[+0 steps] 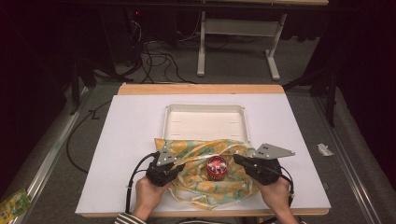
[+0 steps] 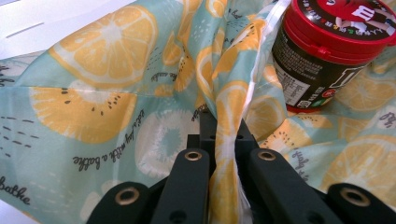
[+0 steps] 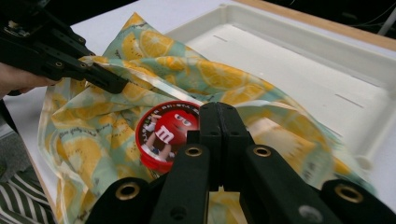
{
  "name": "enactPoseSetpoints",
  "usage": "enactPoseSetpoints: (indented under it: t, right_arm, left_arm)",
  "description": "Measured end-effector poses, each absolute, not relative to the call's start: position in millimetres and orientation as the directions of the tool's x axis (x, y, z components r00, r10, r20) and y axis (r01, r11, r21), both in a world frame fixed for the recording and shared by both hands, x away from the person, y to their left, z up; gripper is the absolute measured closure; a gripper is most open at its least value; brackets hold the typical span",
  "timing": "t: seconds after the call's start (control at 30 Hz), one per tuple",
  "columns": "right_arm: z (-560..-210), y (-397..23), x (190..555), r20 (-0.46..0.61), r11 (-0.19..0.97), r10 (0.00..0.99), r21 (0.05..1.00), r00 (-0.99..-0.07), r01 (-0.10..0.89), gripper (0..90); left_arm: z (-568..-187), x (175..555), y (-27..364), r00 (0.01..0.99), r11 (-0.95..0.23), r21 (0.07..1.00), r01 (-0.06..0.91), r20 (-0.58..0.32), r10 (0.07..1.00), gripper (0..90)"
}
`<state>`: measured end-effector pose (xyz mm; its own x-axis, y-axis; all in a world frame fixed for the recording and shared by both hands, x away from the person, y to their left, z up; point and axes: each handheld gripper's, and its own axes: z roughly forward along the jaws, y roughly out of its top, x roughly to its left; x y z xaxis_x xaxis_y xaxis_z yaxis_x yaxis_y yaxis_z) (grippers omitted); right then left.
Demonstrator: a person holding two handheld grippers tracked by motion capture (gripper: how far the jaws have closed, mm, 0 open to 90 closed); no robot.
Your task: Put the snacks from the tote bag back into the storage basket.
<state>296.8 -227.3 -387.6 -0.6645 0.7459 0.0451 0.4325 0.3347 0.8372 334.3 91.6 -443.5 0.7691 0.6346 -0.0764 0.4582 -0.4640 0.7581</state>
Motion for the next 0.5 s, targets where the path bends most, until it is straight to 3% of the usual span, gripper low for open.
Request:
enactPoseSetpoints:
  t: [0.5]
  right_arm:
    - [-436,-220,331,0.041,0.369,0.826,0.716,-0.562,0.593,90.0]
  left_arm:
    - [-443,334,93,0.753,-0.453,0.768,0.453,-0.057,0.656,86.2]
